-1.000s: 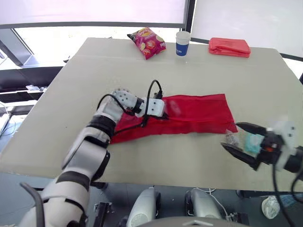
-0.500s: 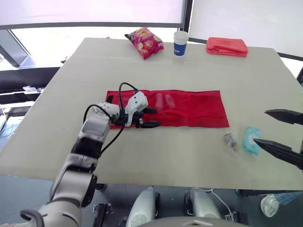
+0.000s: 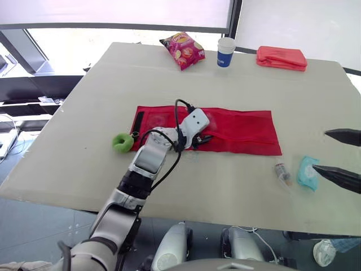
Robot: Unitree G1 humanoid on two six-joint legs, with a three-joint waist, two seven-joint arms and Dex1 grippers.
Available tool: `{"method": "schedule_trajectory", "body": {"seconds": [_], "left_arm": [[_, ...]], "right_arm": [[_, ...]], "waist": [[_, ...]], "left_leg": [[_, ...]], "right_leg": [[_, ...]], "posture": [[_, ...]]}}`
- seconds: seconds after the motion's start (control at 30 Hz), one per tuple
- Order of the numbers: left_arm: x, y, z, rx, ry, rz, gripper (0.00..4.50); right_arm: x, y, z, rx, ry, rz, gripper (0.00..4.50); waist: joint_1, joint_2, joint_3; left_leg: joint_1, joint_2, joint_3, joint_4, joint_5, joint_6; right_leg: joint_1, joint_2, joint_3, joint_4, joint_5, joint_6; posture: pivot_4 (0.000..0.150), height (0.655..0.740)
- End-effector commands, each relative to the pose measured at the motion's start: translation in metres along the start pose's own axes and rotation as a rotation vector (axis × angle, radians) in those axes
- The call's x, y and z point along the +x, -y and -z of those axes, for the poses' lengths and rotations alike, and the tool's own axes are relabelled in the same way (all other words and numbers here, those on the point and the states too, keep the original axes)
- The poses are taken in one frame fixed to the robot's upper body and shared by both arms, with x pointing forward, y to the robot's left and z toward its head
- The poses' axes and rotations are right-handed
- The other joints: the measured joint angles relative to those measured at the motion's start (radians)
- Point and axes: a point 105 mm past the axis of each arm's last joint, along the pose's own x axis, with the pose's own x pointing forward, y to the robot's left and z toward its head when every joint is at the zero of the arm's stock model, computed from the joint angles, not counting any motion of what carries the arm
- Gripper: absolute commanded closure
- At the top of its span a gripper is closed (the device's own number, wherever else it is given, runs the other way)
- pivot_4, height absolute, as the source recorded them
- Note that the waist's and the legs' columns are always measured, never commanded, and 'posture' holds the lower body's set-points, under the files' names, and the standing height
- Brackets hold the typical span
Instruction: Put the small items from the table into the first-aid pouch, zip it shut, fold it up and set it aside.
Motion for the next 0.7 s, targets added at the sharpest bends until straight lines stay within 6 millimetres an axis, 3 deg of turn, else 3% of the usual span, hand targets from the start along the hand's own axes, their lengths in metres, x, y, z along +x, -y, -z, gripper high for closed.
{"method": "schedule_trajectory", "body": {"seconds": [0.03,0.07,0.23,0.33,0.43,0.57,0.7], "left_arm": [[-0.008,0.003,-0.005,0.150,0.043,0.092,3.96],[-0.014,0.003,0.000,0.170,0.040,0.120,4.43],[-0.044,-0.014,0.030,0.238,-0.016,0.148,4.48],[-0.043,-0.024,0.021,0.171,0.041,0.112,4.48],[-0.049,-0.001,0.007,0.070,0.111,0.304,3.65],[-0.042,-0.008,0.009,0.140,0.091,0.220,1.88],[-0.034,-0.011,0.011,0.216,0.066,0.186,1.88]], "right_arm": [[-0.002,-0.002,-0.004,-0.024,0.020,0.006,0.00],[-0.003,-0.003,-0.004,-0.024,0.021,0.007,0.00],[-0.007,-0.005,0.003,-0.003,0.012,0.026,0.00],[-0.006,-0.006,0.007,0.009,0.008,0.025,0.00],[-0.004,-0.006,0.013,0.028,-0.001,0.020,0.00],[-0.007,-0.005,0.022,0.047,-0.023,0.033,0.00],[-0.013,-0.003,0.032,0.062,-0.051,0.065,0.00]], "waist": [[-0.003,0.000,0.000],[-0.004,0.000,0.000],[-0.004,0.001,-0.001],[-0.002,0.002,-0.001],[-0.002,0.002,-0.001],[0.000,0.002,-0.001],[0.000,0.002,-0.001]], "left_leg": [[0.000,0.000,0.000,0.000,0.000,0.000],[0.000,0.000,0.000,0.000,0.000,0.000],[0.000,0.001,0.000,-0.001,0.000,-0.001],[0.000,0.001,0.000,-0.001,0.000,0.000],[0.000,0.001,0.000,-0.001,0.000,0.000],[-0.001,0.001,0.000,-0.001,0.000,-0.001],[0.000,0.000,0.000,-0.001,0.000,0.000]], "right_leg": [[0.000,0.000,0.000,0.000,0.000,0.000],[0.000,0.000,0.000,0.000,0.000,0.000],[-0.001,0.000,0.000,0.000,0.000,0.000],[-0.001,-0.002,0.000,-0.001,0.000,-0.001],[-0.001,-0.002,0.000,-0.002,0.000,-0.001],[0.000,-0.002,-0.001,-0.003,0.000,0.000],[0.000,-0.002,-0.001,-0.002,0.000,0.000]], "posture": [[0.150,0.7400],[0.150,0.7400],[0.150,0.7400],[0.150,0.7400],[0.150,0.7400],[0.150,0.7400],[0.150,0.7400]]}}
